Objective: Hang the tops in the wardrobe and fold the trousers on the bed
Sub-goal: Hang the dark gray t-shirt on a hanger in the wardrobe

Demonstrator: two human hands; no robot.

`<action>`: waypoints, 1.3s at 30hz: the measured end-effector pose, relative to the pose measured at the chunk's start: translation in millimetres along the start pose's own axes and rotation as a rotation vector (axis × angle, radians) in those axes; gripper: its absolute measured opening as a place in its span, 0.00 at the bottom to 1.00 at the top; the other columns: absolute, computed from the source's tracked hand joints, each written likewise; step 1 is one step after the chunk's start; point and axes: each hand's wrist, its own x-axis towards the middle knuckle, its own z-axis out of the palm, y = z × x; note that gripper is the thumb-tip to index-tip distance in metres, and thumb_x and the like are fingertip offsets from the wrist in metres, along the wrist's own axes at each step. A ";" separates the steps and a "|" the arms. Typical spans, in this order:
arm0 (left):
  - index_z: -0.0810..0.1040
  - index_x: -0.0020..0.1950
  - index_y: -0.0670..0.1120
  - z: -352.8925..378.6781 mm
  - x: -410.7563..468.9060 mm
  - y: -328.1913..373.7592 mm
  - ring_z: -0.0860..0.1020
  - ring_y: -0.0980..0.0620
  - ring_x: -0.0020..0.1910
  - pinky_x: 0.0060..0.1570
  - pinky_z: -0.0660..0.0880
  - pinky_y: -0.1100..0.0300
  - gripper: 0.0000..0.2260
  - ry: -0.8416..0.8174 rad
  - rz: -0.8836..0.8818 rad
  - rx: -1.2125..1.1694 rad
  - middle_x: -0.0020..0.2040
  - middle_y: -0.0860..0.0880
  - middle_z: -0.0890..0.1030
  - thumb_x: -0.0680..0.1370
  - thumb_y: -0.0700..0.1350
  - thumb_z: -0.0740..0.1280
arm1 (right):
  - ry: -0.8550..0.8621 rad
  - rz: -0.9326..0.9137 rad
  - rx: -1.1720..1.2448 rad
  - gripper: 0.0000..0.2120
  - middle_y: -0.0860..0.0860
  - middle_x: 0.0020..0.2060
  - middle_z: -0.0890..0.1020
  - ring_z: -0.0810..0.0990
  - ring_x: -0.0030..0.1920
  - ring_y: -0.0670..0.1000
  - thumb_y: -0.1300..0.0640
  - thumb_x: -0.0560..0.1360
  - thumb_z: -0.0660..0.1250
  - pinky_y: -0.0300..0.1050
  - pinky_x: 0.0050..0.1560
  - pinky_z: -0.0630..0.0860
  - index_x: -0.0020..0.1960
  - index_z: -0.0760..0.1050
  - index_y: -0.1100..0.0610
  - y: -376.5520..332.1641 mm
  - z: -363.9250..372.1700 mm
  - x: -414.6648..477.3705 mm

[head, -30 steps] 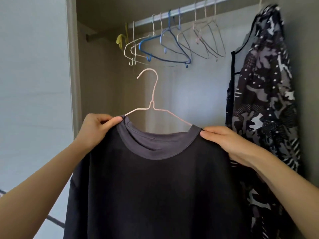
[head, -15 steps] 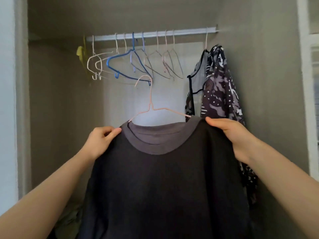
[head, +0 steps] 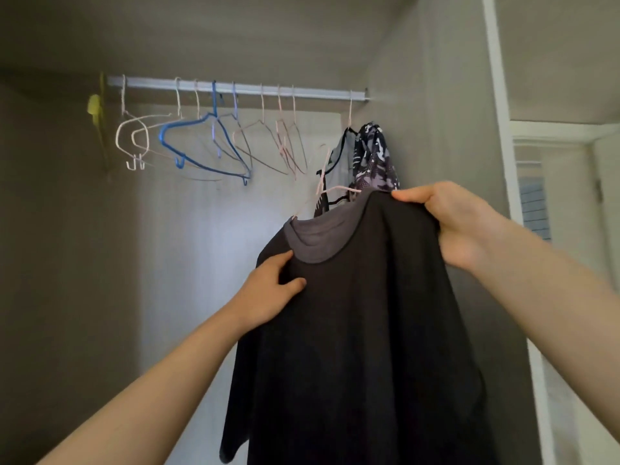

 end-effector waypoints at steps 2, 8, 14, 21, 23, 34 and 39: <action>0.62 0.78 0.53 6.0 -1.4 19.2 0.69 0.55 0.70 0.71 0.66 0.57 0.29 -0.050 0.032 -0.090 0.73 0.55 0.68 0.79 0.49 0.68 | -0.005 -0.035 -0.018 0.12 0.54 0.32 0.83 0.82 0.29 0.50 0.62 0.79 0.58 0.44 0.32 0.81 0.44 0.79 0.62 -13.7 3.0 -1.0; 0.62 0.77 0.59 -3.6 -13.0 61.8 0.69 0.60 0.69 0.64 0.64 0.63 0.26 -0.114 0.075 -0.343 0.74 0.59 0.67 0.79 0.59 0.63 | -0.026 -0.005 -0.048 0.11 0.56 0.36 0.82 0.81 0.32 0.53 0.62 0.79 0.58 0.47 0.34 0.81 0.46 0.77 0.63 -24.9 25.9 10.0; 0.62 0.74 0.64 -6.0 -12.4 88.8 0.73 0.72 0.58 0.60 0.70 0.69 0.36 -0.141 0.124 -0.526 0.65 0.70 0.71 0.68 0.68 0.67 | 0.005 -0.055 -0.063 0.10 0.60 0.42 0.80 0.81 0.37 0.56 0.61 0.81 0.57 0.46 0.33 0.81 0.54 0.74 0.66 -22.4 52.5 40.6; 0.51 0.78 0.60 16.6 20.6 89.2 0.77 0.57 0.57 0.53 0.77 0.62 0.48 0.032 0.163 -0.332 0.63 0.54 0.74 0.66 0.48 0.77 | 0.027 -0.118 -0.028 0.12 0.59 0.49 0.77 0.78 0.44 0.56 0.64 0.80 0.58 0.50 0.43 0.78 0.61 0.71 0.66 -27.0 62.8 81.5; 0.49 0.79 0.56 22.3 24.3 84.5 0.77 0.59 0.49 0.45 0.74 0.70 0.45 0.078 0.137 -0.225 0.58 0.54 0.75 0.71 0.41 0.72 | 0.062 -0.152 0.004 0.14 0.60 0.52 0.77 0.78 0.49 0.57 0.64 0.80 0.59 0.53 0.49 0.79 0.64 0.71 0.67 -30.9 59.3 96.9; 0.72 0.68 0.44 35.7 97.4 44.6 0.79 0.45 0.51 0.52 0.77 0.53 0.19 0.433 0.137 -0.079 0.54 0.44 0.81 0.77 0.38 0.66 | 0.181 -0.378 -0.044 0.14 0.61 0.55 0.80 0.82 0.50 0.58 0.61 0.80 0.61 0.52 0.48 0.81 0.64 0.72 0.65 -54.7 52.4 186.2; 0.74 0.65 0.42 30.3 157.5 41.3 0.79 0.43 0.52 0.53 0.76 0.54 0.14 0.461 0.172 -0.039 0.54 0.42 0.81 0.80 0.41 0.65 | 0.181 -0.479 -0.070 0.06 0.61 0.51 0.81 0.82 0.52 0.61 0.60 0.80 0.61 0.60 0.55 0.79 0.52 0.73 0.61 -79.6 53.5 224.2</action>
